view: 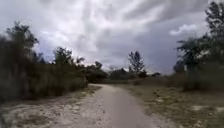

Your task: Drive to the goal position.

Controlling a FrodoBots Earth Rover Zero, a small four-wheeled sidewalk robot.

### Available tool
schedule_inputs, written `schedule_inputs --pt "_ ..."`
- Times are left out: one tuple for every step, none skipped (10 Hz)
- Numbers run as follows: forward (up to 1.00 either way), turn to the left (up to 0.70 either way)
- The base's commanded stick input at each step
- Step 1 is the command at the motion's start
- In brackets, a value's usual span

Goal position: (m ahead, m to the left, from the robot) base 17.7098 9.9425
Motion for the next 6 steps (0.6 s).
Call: schedule_inputs --pt "0.85 0.0" --pt "0.85 0.0" --pt "0.85 0.0" --pt "0.85 0.0" --pt "0.85 0.0" --pt "0.85 0.0"
